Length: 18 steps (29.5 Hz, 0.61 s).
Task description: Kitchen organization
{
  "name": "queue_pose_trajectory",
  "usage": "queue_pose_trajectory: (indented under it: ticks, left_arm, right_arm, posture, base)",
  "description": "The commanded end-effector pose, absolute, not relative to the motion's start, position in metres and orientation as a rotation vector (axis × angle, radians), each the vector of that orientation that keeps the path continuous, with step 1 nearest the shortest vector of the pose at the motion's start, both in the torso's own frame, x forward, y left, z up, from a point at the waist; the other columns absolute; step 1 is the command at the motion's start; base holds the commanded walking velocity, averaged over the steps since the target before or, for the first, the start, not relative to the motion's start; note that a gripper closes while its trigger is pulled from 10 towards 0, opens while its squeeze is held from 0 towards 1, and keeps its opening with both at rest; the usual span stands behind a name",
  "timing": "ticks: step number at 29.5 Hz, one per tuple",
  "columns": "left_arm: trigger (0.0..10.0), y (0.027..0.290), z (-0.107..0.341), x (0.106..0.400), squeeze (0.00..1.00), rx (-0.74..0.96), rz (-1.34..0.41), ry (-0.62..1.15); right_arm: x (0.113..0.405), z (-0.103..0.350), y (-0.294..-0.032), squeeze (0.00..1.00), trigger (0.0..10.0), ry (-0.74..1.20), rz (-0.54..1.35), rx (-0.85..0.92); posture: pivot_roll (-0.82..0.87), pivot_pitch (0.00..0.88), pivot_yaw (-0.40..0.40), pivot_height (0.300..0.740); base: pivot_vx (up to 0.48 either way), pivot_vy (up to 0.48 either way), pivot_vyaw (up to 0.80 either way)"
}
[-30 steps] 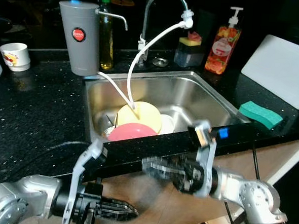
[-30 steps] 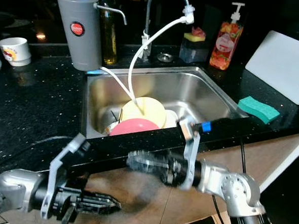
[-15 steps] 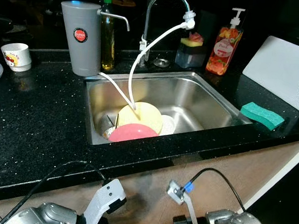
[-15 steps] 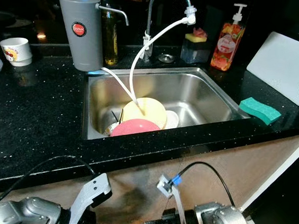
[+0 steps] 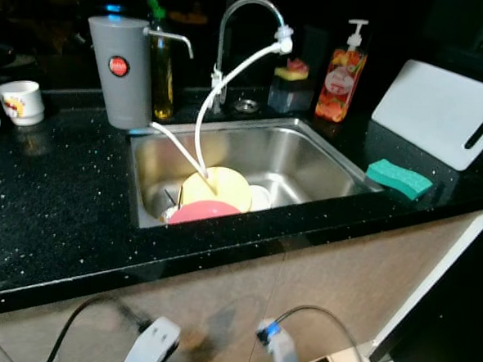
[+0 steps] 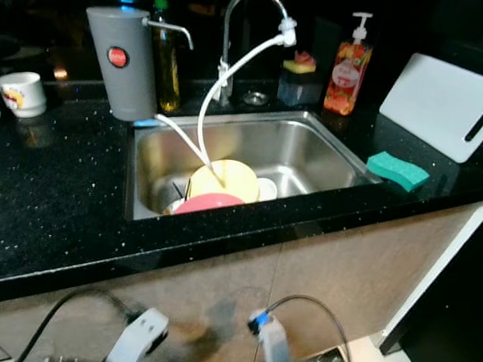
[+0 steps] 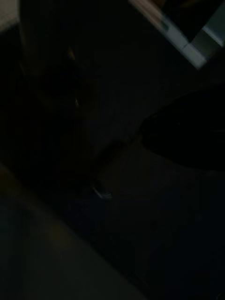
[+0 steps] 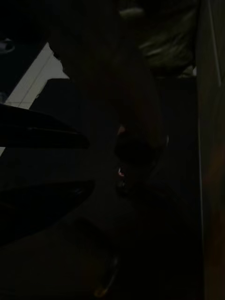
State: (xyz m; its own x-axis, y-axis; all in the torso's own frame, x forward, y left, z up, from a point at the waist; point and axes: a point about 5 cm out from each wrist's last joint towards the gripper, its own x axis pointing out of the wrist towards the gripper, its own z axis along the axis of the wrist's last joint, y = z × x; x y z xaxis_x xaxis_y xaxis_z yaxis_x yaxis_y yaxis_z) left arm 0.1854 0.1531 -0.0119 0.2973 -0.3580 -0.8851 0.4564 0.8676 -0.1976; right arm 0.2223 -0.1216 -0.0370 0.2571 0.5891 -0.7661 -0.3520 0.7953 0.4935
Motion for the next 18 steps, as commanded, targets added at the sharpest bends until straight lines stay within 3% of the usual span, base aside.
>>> queue_pose_trajectory:
  ticks: [1,5,18]
  left_arm:
    - [10.0,0.155,-0.02,0.186,0.0,0.124,-0.501,1.114]
    - [10.0,0.16,-0.034,0.193,0.0,0.089,-0.406,1.007]
    - [10.0,0.181,-0.063,0.179,0.0,0.013,-0.162,0.989]
  right_arm:
    - [0.227,-0.039,-0.125,0.0,10.0,1.115,0.586,0.234]
    - [0.227,-0.046,-0.128,0.0,10.0,1.092,0.476,0.227]
    - [0.218,-0.062,-0.142,0.0,10.0,1.097,0.273,0.225]
  posture:
    - [0.04,0.052,-0.012,0.74]
    - [0.04,0.055,-0.014,0.74]
    - [0.03,0.063,-0.059,0.74]
  base:
    - [0.0,0.0,0.0]
    - [0.0,0.0,0.0]
    - [0.0,0.0,0.0]
